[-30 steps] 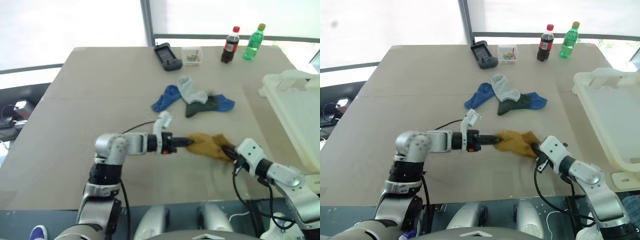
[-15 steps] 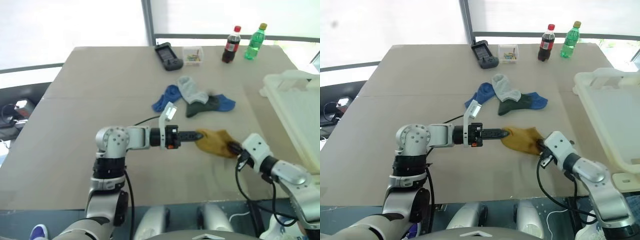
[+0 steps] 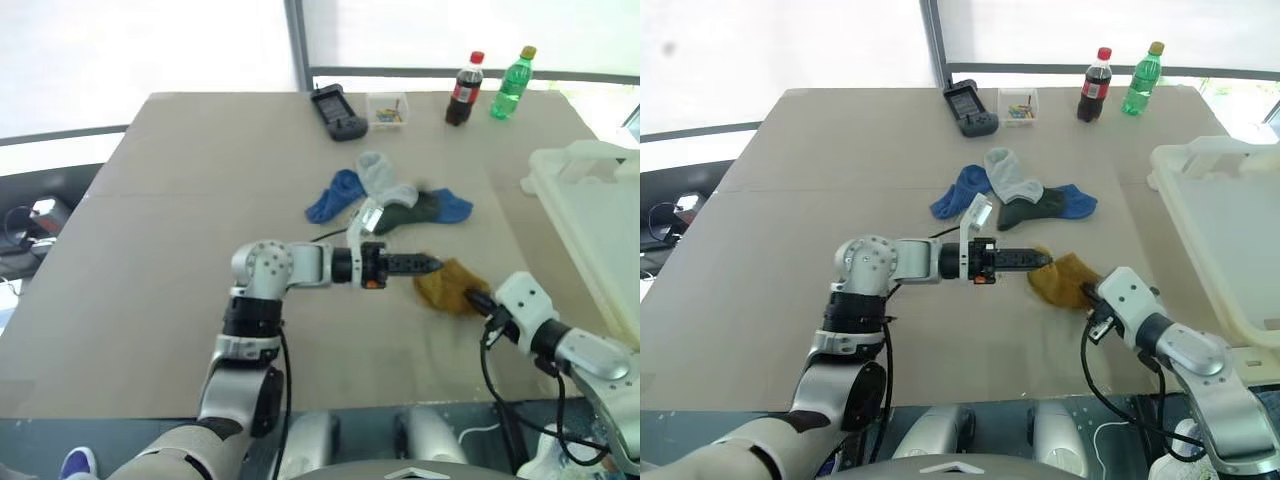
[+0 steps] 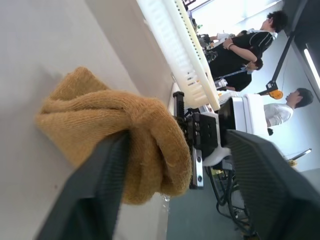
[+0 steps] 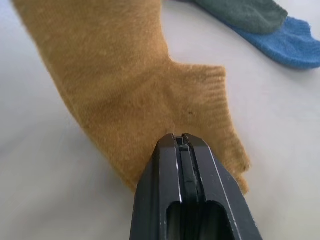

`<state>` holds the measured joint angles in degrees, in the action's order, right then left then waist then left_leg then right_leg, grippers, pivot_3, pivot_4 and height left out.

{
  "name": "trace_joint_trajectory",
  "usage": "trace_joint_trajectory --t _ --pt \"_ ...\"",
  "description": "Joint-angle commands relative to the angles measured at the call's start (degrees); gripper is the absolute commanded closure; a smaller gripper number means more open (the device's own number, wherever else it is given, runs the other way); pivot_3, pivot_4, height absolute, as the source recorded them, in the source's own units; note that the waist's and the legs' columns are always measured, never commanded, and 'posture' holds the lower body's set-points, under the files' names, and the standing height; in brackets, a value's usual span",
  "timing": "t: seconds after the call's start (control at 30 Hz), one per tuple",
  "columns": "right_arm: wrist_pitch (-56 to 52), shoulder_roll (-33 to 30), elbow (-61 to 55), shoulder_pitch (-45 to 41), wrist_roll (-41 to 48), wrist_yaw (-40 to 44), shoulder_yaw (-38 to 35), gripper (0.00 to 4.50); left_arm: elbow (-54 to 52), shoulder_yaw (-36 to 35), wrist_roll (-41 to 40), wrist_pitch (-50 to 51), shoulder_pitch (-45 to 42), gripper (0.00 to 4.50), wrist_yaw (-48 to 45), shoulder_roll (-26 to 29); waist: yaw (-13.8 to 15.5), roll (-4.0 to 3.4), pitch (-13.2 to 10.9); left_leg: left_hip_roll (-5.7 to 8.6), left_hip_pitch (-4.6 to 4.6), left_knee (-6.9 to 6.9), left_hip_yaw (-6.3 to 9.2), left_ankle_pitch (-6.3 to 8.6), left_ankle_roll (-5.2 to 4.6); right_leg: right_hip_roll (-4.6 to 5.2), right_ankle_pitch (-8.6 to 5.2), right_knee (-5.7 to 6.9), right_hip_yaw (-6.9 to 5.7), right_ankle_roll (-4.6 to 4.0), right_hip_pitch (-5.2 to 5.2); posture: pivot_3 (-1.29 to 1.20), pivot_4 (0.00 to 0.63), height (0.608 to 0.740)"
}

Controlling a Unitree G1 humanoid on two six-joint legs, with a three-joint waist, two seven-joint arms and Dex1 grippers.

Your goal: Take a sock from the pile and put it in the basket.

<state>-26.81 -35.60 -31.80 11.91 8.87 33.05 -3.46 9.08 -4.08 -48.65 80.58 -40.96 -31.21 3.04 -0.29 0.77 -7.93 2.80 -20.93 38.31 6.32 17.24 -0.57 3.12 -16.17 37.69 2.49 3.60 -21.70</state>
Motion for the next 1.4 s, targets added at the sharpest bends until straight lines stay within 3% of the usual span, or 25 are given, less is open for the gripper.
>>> trace_joint_trajectory --t 0.03,0.4,0.73,0.9,1.1,1.3,1.4 --pt "-0.2 -0.1 -3.5 0.9 0.8 -0.7 -3.0 4.5 2.0 -1.3 0.0 -1.5 -2.2 0.12 1.1 -2.6 0.0 0.01 0.0 0.0 0.0 0.0 0.0 0.0 0.0 0.0 0.0 0.0 0.0 0.0 0.0 0.0 0.15 0.74" --pt "-0.8 0.7 -5.9 3.0 1.3 -1.7 -4.8 4.5 7.6 -1.6 0.1 -1.4 -5.7 0.12 2.6 -8.8 0.2 0.05 0.0 0.01 -0.02 0.01 0.01 0.0 0.0 -0.01 -0.01 -0.01 -0.03 0.02 0.0 0.0 0.15 0.74" --pt "-3.6 0.5 -15.1 11.3 5.3 -0.4 -14.5 4.5 20.7 1.4 8.7 -10.2 -7.3 0.12 3.7 -11.8 0.9 0.08 -0.1 0.01 -0.02 -0.01 0.01 0.0 0.0 -0.05 -0.02 -0.02 -0.03 0.04 0.0 0.0 0.15 0.74" --pt "-4.8 0.1 -16.4 11.1 6.5 -0.5 -15.6 4.5 22.7 2.7 10.3 -13.0 -7.4 0.12 2.1 -12.4 1.0 0.12 -0.1 0.01 0.02 0.04 -0.01 0.0 0.01 -0.03 -0.01 0.01 -0.02 0.05 0.05 0.0 0.15 0.74" --pt "-6.2 0.0 -14.9 4.9 8.3 -1.0 -12.7 4.5 15.8 7.5 10.7 -14.4 -5.6 0.12 -3.9 -9.6 1.0 0.13 -0.1 0.01 0.03 0.04 0.0 -0.02 0.03 -0.03 -0.01 0.05 -0.03 0.06 0.04 0.0 0.15 0.74" --pt "-5.5 -0.3 -11.2 0.4 8.0 -0.5 -9.5 4.5 1.2 16.4 14.1 -20.0 -2.0 0.12 -12.5 0.3 0.9 0.09 -0.2 -0.02 -0.04 -0.05 0.02 -0.02 0.04 -0.01 -0.02 -0.05 -0.02 0.03 -0.03 0.0 0.15 0.74" --pt "-4.3 -0.1 -7.1 -3.5 7.0 -0.3 -6.0 4.5 -1.8 15.2 13.1 -18.9 -0.9 0.12 -13.1 3.5 0.7 0.07 -0.2 -0.04 -0.02 -0.04 -0.03 -0.02 0.03 0.02 -0.02 -0.04 0.05 0.03 -0.02 0.0 0.15 0.74"
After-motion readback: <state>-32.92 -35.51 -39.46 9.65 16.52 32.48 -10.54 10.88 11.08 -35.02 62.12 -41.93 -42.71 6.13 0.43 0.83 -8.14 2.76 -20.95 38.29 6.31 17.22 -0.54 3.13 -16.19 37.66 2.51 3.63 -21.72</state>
